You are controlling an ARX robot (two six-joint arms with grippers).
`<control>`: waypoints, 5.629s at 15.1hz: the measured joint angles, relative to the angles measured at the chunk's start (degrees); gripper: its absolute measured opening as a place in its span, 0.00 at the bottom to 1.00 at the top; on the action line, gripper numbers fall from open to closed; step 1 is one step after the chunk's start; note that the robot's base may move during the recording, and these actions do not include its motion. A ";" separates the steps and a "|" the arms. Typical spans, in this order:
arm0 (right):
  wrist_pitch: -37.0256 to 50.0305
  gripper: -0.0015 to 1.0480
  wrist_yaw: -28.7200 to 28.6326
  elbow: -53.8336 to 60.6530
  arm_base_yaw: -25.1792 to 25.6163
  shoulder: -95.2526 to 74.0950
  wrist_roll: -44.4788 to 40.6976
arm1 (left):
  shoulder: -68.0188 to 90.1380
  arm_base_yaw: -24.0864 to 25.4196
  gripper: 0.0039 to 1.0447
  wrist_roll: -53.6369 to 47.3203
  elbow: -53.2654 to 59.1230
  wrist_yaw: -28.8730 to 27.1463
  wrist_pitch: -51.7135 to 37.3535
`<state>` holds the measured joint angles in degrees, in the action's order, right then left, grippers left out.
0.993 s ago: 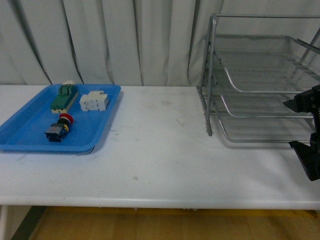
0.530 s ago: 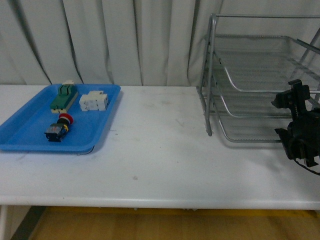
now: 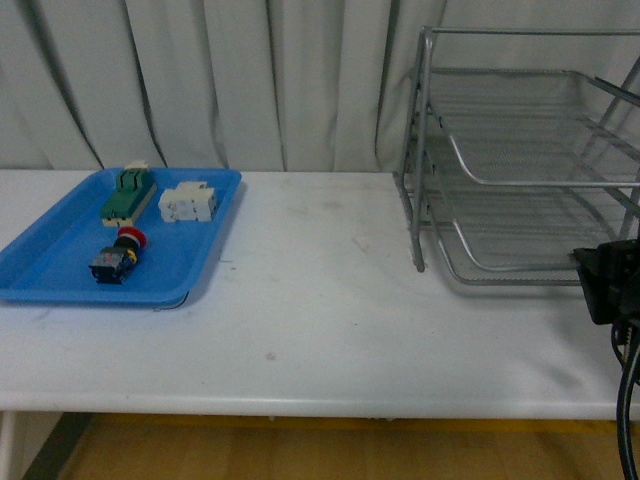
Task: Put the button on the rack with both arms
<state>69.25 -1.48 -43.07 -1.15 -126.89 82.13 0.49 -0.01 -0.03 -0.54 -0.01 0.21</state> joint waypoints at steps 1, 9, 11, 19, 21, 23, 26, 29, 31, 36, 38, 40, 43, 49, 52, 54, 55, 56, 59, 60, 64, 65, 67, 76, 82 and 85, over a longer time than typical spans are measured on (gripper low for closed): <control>3.56 0.03 -0.15 6.38 -0.07 2.54 0.57 | 0.00 0.00 0.94 -0.02 0.00 0.00 0.00; 4.15 0.48 -2.10 21.05 0.22 13.09 -9.07 | 0.00 0.00 0.94 0.00 0.00 0.00 0.00; 3.17 0.72 -3.30 26.38 1.88 21.99 -14.75 | 0.00 0.00 0.94 -0.02 0.00 0.00 0.00; -1.99 0.40 1.46 42.53 1.16 59.60 -74.58 | 0.00 0.09 0.94 -0.02 0.00 0.00 0.07; -11.37 0.16 1.46 42.56 1.16 67.93 -79.82 | 0.00 0.02 0.94 0.00 0.00 0.00 -0.02; -20.06 0.02 1.46 42.58 1.16 78.36 -81.40 | 0.00 0.02 0.94 0.00 0.00 0.00 -0.02; -35.15 0.02 1.46 42.47 1.16 92.43 -81.74 | 0.00 0.02 0.94 0.00 0.00 0.00 -0.02; -40.92 0.02 1.46 42.47 1.16 98.01 -81.74 | 0.00 0.02 0.94 0.00 0.00 0.00 -0.02; -44.35 0.02 1.46 42.47 1.16 101.72 -81.74 | 0.00 0.02 0.94 0.00 0.00 0.00 -0.02; -51.89 0.02 1.46 42.47 1.16 109.94 -81.77 | 0.00 0.02 0.94 0.00 0.00 0.00 -0.02; -54.62 0.02 1.46 42.47 1.16 112.21 -81.74 | 0.00 0.02 0.94 0.00 0.00 0.00 -0.02; -56.48 0.02 1.46 42.47 1.16 114.38 -81.74 | 0.00 0.00 0.94 0.00 0.00 0.00 0.00; -59.43 0.02 1.46 42.47 1.16 117.18 -81.77 | 0.00 0.02 0.94 0.00 0.00 0.00 -0.02; -69.57 0.24 1.49 42.42 1.16 126.64 -81.85 | 0.83 -0.79 0.94 -0.72 -0.92 -2.25 3.52; -69.46 0.59 1.51 42.42 1.16 126.66 -81.85 | 31.56 -1.57 0.94 -5.64 -9.51 -5.31 -4.17; -69.46 0.82 1.51 42.42 1.16 126.68 -81.85 | 55.04 0.46 0.94 -5.99 -16.52 0.42 -16.17; -69.46 0.90 1.51 42.42 1.16 126.68 -81.85 | 63.80 1.01 0.94 -6.01 -20.79 1.84 -18.40; -69.46 0.95 1.49 42.42 1.16 126.68 -81.81 | 74.99 1.92 0.94 -6.05 -27.34 3.13 -18.69; -69.46 0.94 1.51 42.42 1.16 126.68 -81.83 | 101.98 3.63 0.94 -5.92 -48.48 5.27 -10.93; -69.46 0.94 1.51 42.42 1.16 126.68 -81.83 | 107.16 3.65 0.94 -5.95 -53.96 4.87 -9.18; -69.46 0.94 1.51 42.42 1.16 126.68 -81.83 | 121.55 3.87 0.94 -4.76 -74.18 4.20 -2.21; -69.46 0.94 1.51 42.42 1.16 126.68 -81.83 | 124.21 3.87 0.94 -4.35 -78.09 3.21 -0.57; -69.46 0.94 1.51 42.42 1.16 126.68 -81.83 | 130.29 3.93 0.94 -3.48 -86.53 2.08 3.21; -69.48 0.94 1.51 42.42 1.16 126.68 -81.83 | 139.40 4.22 0.66 -1.86 -93.92 1.92 7.87; -69.46 0.94 1.51 42.42 1.16 126.68 -81.83 | 131.95 2.97 0.37 -1.70 -81.79 3.85 0.68; -69.44 0.94 1.51 42.42 1.16 126.68 -81.83 | 107.10 1.22 0.37 -2.49 -61.09 4.24 -11.56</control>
<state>-0.19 0.03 -0.64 0.01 -0.21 0.30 107.59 1.21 -2.52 -61.63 4.23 -11.35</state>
